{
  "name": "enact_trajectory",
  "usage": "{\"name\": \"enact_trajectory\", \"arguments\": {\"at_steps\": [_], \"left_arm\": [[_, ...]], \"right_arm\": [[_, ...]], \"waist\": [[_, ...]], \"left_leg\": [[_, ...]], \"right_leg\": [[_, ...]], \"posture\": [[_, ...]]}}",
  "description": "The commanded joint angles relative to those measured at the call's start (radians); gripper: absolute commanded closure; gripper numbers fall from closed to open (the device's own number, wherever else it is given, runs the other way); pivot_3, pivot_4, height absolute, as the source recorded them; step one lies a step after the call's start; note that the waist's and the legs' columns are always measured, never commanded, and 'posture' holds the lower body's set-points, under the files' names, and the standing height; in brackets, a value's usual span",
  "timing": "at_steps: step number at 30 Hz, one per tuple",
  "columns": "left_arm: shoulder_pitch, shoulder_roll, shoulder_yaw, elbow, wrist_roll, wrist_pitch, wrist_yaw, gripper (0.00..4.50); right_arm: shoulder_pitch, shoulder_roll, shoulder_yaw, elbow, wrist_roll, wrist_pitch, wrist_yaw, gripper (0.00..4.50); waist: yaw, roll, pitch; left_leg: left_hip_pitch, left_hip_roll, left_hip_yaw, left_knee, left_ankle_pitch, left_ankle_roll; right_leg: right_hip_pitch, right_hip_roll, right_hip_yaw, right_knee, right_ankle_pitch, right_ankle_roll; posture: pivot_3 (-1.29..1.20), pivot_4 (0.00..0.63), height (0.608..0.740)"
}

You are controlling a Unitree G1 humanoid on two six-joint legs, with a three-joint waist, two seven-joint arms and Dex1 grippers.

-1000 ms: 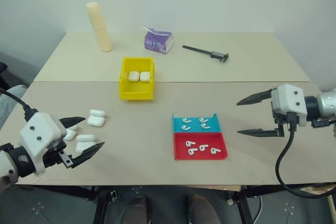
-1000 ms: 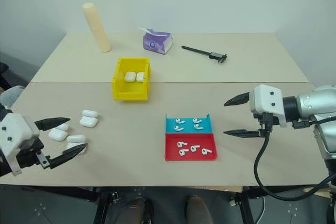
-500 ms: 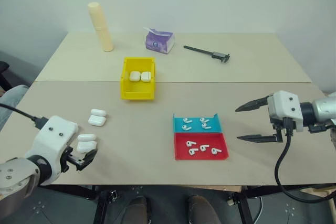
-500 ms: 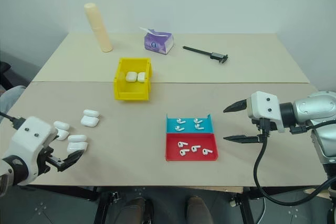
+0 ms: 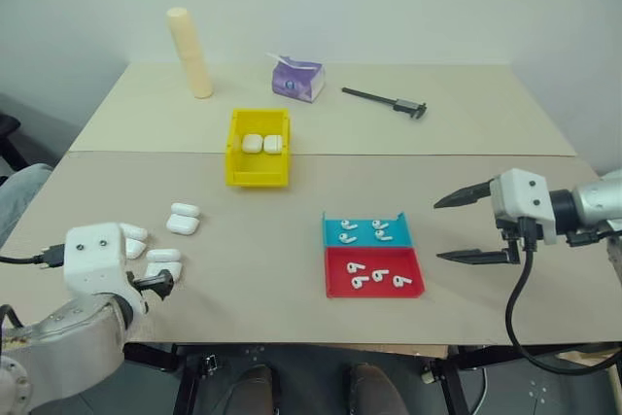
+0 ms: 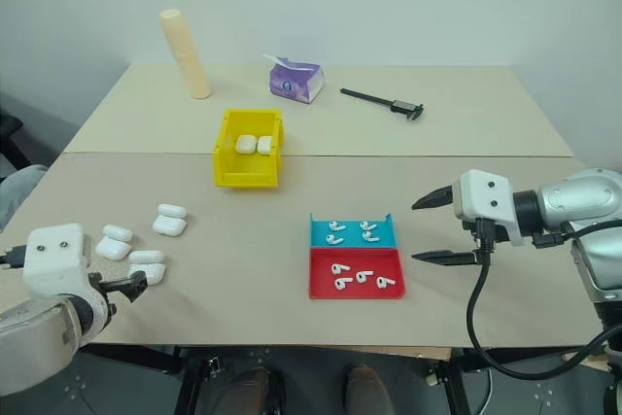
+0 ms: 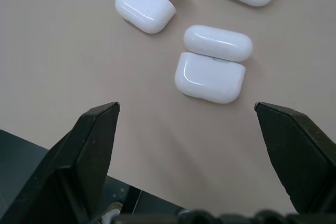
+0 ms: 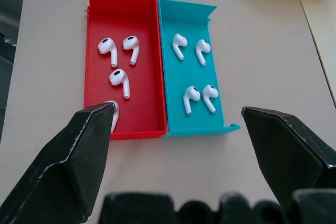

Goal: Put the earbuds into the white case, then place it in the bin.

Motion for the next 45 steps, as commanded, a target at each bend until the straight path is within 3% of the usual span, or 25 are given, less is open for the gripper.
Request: {"name": "enact_trajectory", "arguments": {"at_steps": [1,7,16,25,45], "left_arm": [[-0.069,0.041,-0.034,0.044,-0.002,0.011,-0.029,0.00],[-0.179,0.011,-0.142,0.133,-0.002,0.095,-0.098,0.00],[-0.309,-0.053,-0.170,0.312,-0.002,0.276,-0.216,0.00],[-0.429,-0.143,-0.192,0.461,-0.002,0.419,-0.235,0.00],[-0.541,-0.143,-0.293,0.545,-0.002,0.555,-0.270,0.00]], "right_arm": [[-0.009,0.000,-0.004,-0.020,-0.007,0.003,-0.014,0.02],[0.014,-0.015,-0.020,-0.035,-0.009,0.011,-0.027,0.02],[0.053,-0.033,-0.038,-0.069,0.000,0.030,-0.043,0.02],[0.055,-0.040,-0.050,-0.076,-0.003,0.044,-0.047,0.02],[0.088,-0.035,-0.052,-0.097,-0.002,0.053,-0.084,0.02]], "waist": [[0.005,0.000,0.000],[0.010,0.000,0.000],[0.014,-0.001,0.000],[0.014,-0.002,0.001],[0.013,-0.003,0.002]], "left_leg": [[0.000,0.000,0.000,0.000,0.000,0.000],[-0.001,0.002,0.005,0.000,0.001,-0.001],[-0.001,0.002,0.005,0.000,0.002,-0.003],[-0.002,0.002,0.004,0.000,0.002,-0.003],[-0.002,0.002,0.001,0.000,0.002,-0.003]], "right_leg": [[0.000,0.001,0.000,0.000,0.002,0.003],[-0.001,0.004,0.001,-0.001,0.003,0.005],[-0.001,0.005,0.000,0.000,0.003,0.005],[-0.002,0.005,0.000,-0.001,0.003,0.005],[-0.002,0.005,0.000,-0.001,0.003,0.006]], "posture": [[0.00,0.150,0.740],[0.00,0.150,0.740],[0.00,0.150,0.740],[0.00,0.150,0.740],[0.00,0.150,0.740]]}}
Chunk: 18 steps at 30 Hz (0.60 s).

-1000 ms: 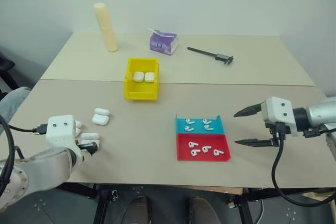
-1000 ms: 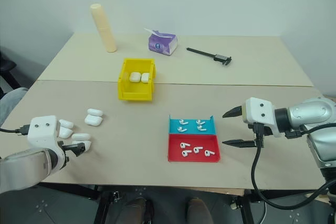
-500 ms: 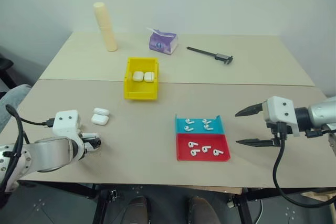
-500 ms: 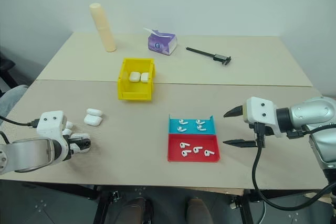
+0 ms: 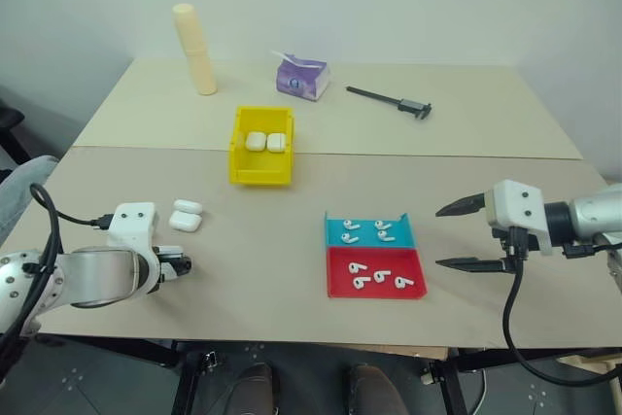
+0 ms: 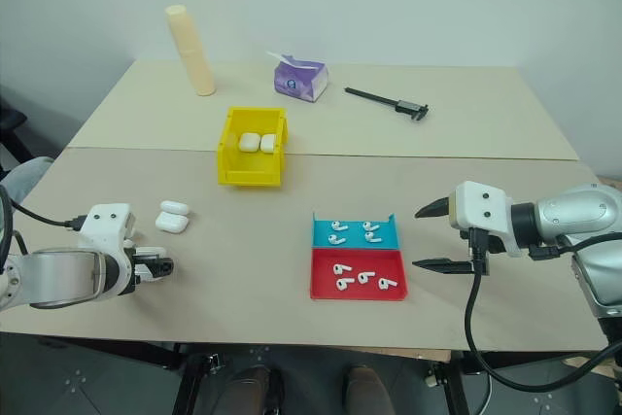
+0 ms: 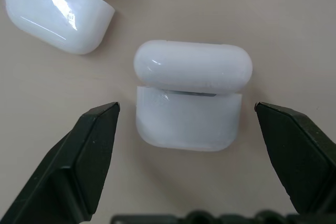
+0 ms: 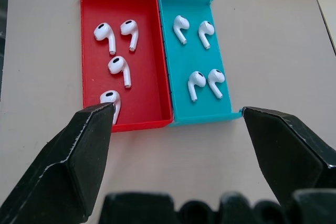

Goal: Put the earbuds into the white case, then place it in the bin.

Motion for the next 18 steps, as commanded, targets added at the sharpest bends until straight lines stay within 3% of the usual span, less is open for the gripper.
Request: {"name": "enact_trajectory", "arguments": {"at_steps": [1,18], "left_arm": [[-0.005,0.000,0.003,0.000,-0.003,0.009,-0.003,0.00],[-0.033,0.013,-0.047,0.023,-0.003,0.013,0.031,0.00]], "right_arm": [[0.004,-0.016,-0.040,-0.028,0.008,0.004,-0.007,0.02],[0.018,-0.018,-0.033,-0.034,-0.001,0.001,-0.024,0.02]], "waist": [[0.000,0.000,0.000],[0.001,0.000,0.000]], "left_leg": [[0.000,0.000,0.000,0.000,0.000,0.000],[0.000,0.000,-0.001,0.000,0.000,0.000]], "right_leg": [[0.000,0.000,0.000,0.000,0.000,0.000],[0.000,0.000,0.000,0.000,0.000,0.000]], "posture": [[0.00,0.150,0.740],[0.00,0.150,0.740]]}}
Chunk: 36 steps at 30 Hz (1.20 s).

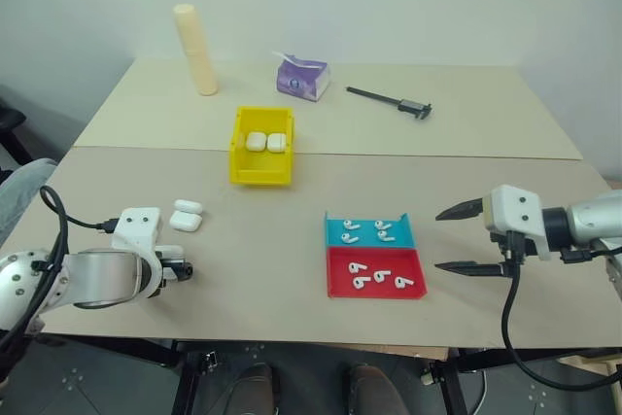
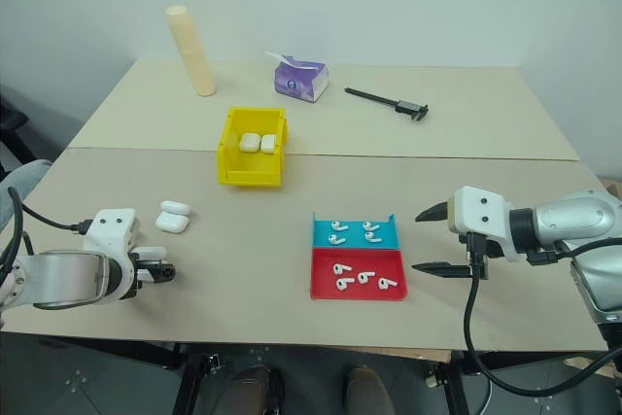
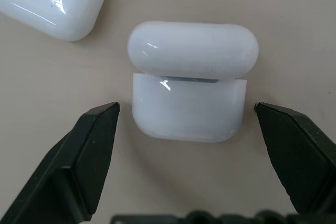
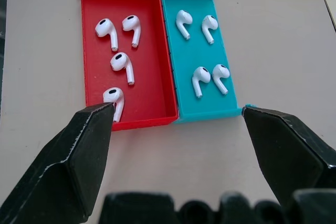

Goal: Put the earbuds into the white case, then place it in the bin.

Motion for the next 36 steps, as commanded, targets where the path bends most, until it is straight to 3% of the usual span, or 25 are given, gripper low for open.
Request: {"name": "enact_trajectory", "arguments": {"at_steps": [1,2,5,9,15,19,24,27,29,32,36], "left_arm": [[-0.008,0.009,-0.010,0.006,-0.002,-0.007,0.019,0.00],[-0.008,0.005,-0.010,0.006,-0.002,-0.010,0.023,0.00],[-0.015,0.008,-0.014,0.007,-0.002,-0.009,0.026,0.61],[-0.018,0.013,-0.017,0.006,-0.002,-0.007,0.020,1.76],[-0.041,0.071,-0.027,-0.061,0.004,0.001,0.034,1.76],[-0.052,0.098,0.081,-0.212,0.068,-0.024,-0.114,1.76],[-0.009,0.063,0.195,-0.394,0.344,-0.080,-0.372,1.76],[0.093,-0.031,0.154,-0.484,0.810,-0.334,-0.639,1.76],[0.145,-0.116,0.072,-0.449,1.121,-0.572,-0.792,1.76],[0.172,-0.290,-0.016,-0.311,1.403,-0.875,-0.954,1.76],[0.169,-0.537,-0.063,-0.070,1.507,-1.263,-1.258,1.76]], "right_arm": [[-0.011,-0.018,-0.032,-0.024,0.000,-0.004,-0.001,0.02],[-0.011,-0.018,-0.032,-0.022,-0.002,-0.006,0.000,0.02],[-0.012,-0.017,-0.028,-0.022,-0.005,-0.006,-0.002,0.00],[-0.014,-0.015,-0.025,-0.020,-0.011,-0.008,-0.001,0.00],[-0.018,-0.019,-0.033,-0.023,-0.017,-0.010,0.000,0.00],[-0.050,-0.041,-0.047,-0.037,-0.005,0.012,0.006,0.00],[-0.138,-0.060,-0.037,-0.057,0.032,0.080,0.016,0.00],[-0.199,-0.067,-0.004,-0.077,0.029,0.107,0.035,0.00],[-0.238,-0.061,0.013,-0.091,0.031,0.120,0.048,0.00],[-0.273,-0.070,0.048,-0.120,0.002,0.122,0.067,0.00],[-0.340,-0.098,0.143,-0.215,-0.035,0.204,0.096,0.00]], "waist": [[0.000,0.000,0.000],[0.000,0.000,0.000],[-0.001,0.000,0.000],[-0.002,0.000,0.000],[-0.003,0.000,0.000],[0.000,-0.001,0.001],[-0.001,-0.001,0.001],[-0.005,-0.001,0.001],[-0.005,0.000,0.001],[-0.001,0.000,0.001],[0.000,0.000,0.001]], "left_leg": [[0.000,0.000,0.000,0.000,0.000,0.000],[0.000,0.000,0.000,0.000,0.000,0.000],[0.000,0.000,-0.001,0.000,0.000,0.000],[0.000,0.000,-0.001,0.000,0.000,0.000],[0.000,0.000,-0.001,0.000,0.000,0.000],[-0.001,0.000,0.000,0.000,0.000,0.000],[-0.002,0.000,0.003,-0.001,0.000,-0.001],[-0.001,-0.001,0.005,-0.001,0.001,-0.001],[-0.002,-0.001,0.005,-0.002,0.002,-0.003],[-0.003,0.001,0.005,-0.003,0.003,-0.005],[-0.005,0.000,0.004,-0.002,0.002,-0.002]], "right_leg": [[0.000,0.000,0.000,0.000,0.000,0.000],[0.000,0.000,0.000,0.000,0.000,0.000],[0.000,0.000,0.000,0.000,0.000,0.000],[0.000,0.000,0.000,0.000,0.000,0.000],[0.000,0.000,0.000,0.000,0.000,0.000],[-0.001,0.000,0.000,0.000,0.000,0.000],[-0.001,0.000,-0.001,-0.001,0.000,0.000],[-0.001,0.000,-0.001,-0.002,0.000,0.000],[-0.001,0.001,-0.002,-0.003,0.000,0.000],[-0.001,0.001,-0.003,-0.005,0.001,-0.002],[-0.002,0.000,-0.003,-0.006,0.001,-0.001]], "posture": [[0.00,0.150,0.740],[0.00,0.150,0.740],[0.00,0.150,0.740],[0.00,0.150,0.740],[0.00,0.150,0.740],[0.00,0.150,0.740],[0.00,0.150,0.740],[0.00,0.150,0.740],[0.00,0.150,0.740],[0.00,0.150,0.740],[0.00,0.150,0.740]]}}
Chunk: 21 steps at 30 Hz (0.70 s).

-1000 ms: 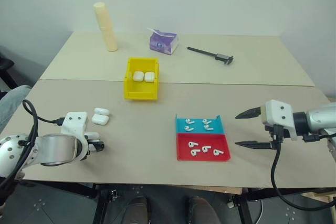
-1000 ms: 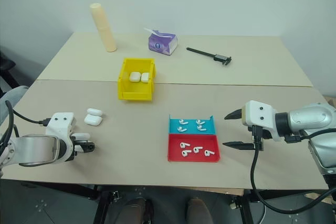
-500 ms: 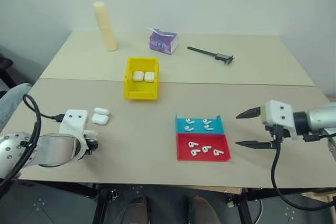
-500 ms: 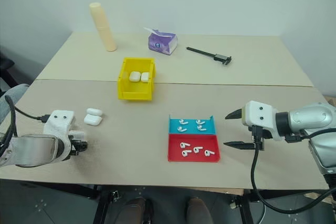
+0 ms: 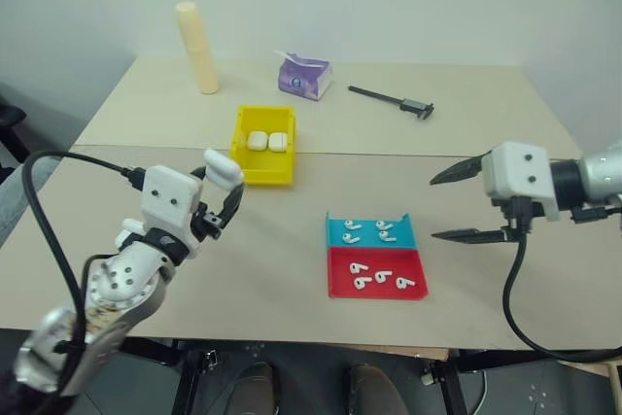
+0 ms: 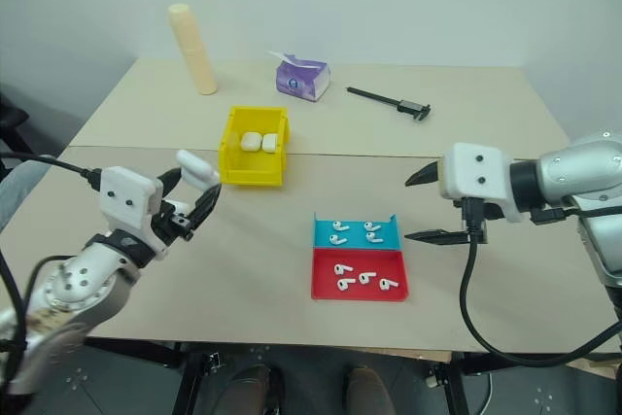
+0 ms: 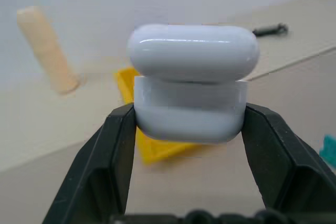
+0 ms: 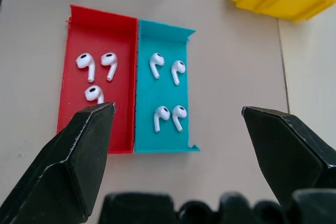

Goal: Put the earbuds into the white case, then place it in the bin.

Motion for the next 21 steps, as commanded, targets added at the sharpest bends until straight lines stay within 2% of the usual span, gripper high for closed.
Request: {"name": "enact_trajectory", "arguments": {"at_steps": [1,4,7,11,15,18,20,21], "left_arm": [[-0.012,-0.109,-0.029,0.159,0.065,-0.287,-0.278,1.76],[-0.015,-0.189,-0.037,0.297,0.023,-0.468,-0.538,1.76],[-0.023,-0.244,-0.035,0.390,-0.018,-0.543,-0.717,1.76],[-0.021,-0.277,-0.017,0.439,-0.076,-0.559,-0.887,1.76],[-0.002,-0.285,0.013,0.405,-0.136,-0.520,-0.982,1.76],[-0.003,-0.296,0.031,0.438,-0.130,-0.575,-1.075,1.76],[0.001,-0.304,0.043,0.452,-0.113,-0.594,-1.103,1.76],[0.005,-0.307,0.049,0.453,-0.096,-0.601,-1.104,1.76]], "right_arm": [[-0.080,-0.035,0.073,-0.104,-0.029,0.088,0.034,0.00],[-0.151,-0.043,0.173,-0.173,-0.075,0.191,0.054,0.00],[-0.183,-0.037,0.250,-0.212,-0.145,0.224,0.053,0.00],[-0.211,-0.018,0.330,-0.229,-0.234,0.250,0.043,0.00],[-0.207,-0.005,0.378,-0.274,-0.269,0.276,0.063,0.00],[-0.203,0.013,0.431,-0.279,-0.344,0.281,0.046,0.57],[-0.207,0.032,0.454,-0.270,-0.374,0.297,0.039,1.19],[-0.206,0.044,0.462,-0.267,-0.384,0.308,0.035,1.19]], "waist": [[-0.002,0.000,0.000],[-0.006,0.000,0.000],[-0.007,0.001,-0.001],[-0.009,0.001,-0.001],[-0.013,0.001,-0.001],[-0.017,0.002,-0.001],[-0.020,0.002,-0.001],[-0.022,0.003,-0.002]], "left_leg": [[-0.002,0.001,0.000,0.002,-0.001,0.001],[-0.007,0.002,-0.001,0.003,-0.001,0.002],[-0.013,0.002,-0.004,0.005,-0.001,0.002],[-0.014,0.002,-0.003,0.007,-0.001,0.003],[-0.014,0.002,-0.005,0.008,-0.002,0.005],[-0.014,0.003,-0.006,0.009,-0.002,0.005],[-0.014,0.003,-0.006,0.011,-0.002,0.005],[-0.014,0.003,-0.006,0.011,-0.003,0.005]], "right_leg": [[-0.001,0.000,0.000,0.000,0.000,0.000],[-0.007,0.000,0.001,0.002,0.001,0.001],[-0.015,0.001,0.002,0.006,0.001,0.001],[-0.016,0.001,0.002,0.007,0.001,0.002],[-0.016,0.001,0.001,0.007,0.001,0.003],[-0.016,0.001,0.001,0.008,0.001,0.003],[-0.015,0.001,0.001,0.008,0.002,0.003],[-0.015,0.001,0.001,0.008,0.002,0.003]], "posture": [[0.00,0.150,0.740],[0.00,0.150,0.740],[0.00,0.150,0.740],[0.00,0.150,0.740],[0.00,0.150,0.740],[0.00,0.150,0.740],[0.00,0.150,0.740],[0.00,0.150,0.740]]}}
